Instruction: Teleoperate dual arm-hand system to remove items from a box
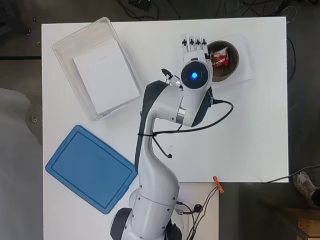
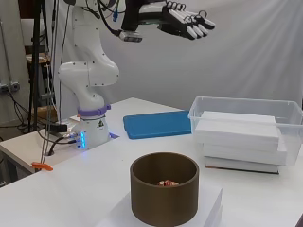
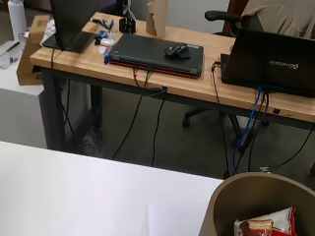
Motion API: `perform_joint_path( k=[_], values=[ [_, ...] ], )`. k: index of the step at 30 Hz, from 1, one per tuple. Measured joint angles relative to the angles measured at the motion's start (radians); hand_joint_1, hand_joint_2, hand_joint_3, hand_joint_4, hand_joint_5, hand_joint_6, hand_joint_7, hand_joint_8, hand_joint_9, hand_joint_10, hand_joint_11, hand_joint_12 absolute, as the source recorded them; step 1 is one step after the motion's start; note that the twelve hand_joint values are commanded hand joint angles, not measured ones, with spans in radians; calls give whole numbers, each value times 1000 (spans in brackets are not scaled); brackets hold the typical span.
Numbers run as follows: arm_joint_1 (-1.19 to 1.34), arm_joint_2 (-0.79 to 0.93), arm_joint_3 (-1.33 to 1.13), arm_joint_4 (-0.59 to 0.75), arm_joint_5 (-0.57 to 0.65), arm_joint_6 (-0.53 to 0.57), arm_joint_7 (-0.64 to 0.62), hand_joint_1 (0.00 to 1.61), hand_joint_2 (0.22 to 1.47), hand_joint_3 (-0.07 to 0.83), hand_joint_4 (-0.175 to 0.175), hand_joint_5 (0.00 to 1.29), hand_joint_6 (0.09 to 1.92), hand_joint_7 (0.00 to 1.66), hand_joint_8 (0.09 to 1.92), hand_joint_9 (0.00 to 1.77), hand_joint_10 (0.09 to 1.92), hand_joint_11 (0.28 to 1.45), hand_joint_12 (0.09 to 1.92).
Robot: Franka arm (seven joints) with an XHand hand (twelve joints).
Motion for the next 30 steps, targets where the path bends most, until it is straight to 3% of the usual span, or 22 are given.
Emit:
perform_joint_path(
  k=[5, 10, 14, 17, 21, 24, 27, 30],
  values=[
    [116, -289, -139, -177, 104, -69, -59, 0, 874, 2, -48, 206, 87, 439, 87, 505, 87, 547, 87],
    [213, -463, -232, -308, 177, -130, -95, 0, 875, 2, -46, 210, 87, 419, 87, 488, 87, 538, 87],
    [227, -479, -252, -324, 199, -147, -108, 0, 875, 2, -46, 210, 87, 418, 87, 487, 87, 537, 87],
    [232, -480, -256, -324, 206, -152, -114, 0, 875, 0, -42, 290, 87, 519, 87, 601, 87, 584, 87],
    [264, -489, -283, -331, 321, -172, -179, 0, 867, -2, -35, 339, 87, 570, 87, 680, 87, 625, 87],
    [271, -489, -292, -345, 330, -158, -200, 0, 846, -9, -35, 315, 87, 551, 87, 650, 87, 597, 87],
    [278, -483, -285, -336, 286, -162, -116, 0, 855, -1, 1, 242, 87, 493, 87, 587, 87, 571, 87],
    [283, -475, -292, -327, 270, -166, 70, 0, 876, 3, 32, 246, 87, 522, 87, 606, 87, 592, 87]
  ],
)
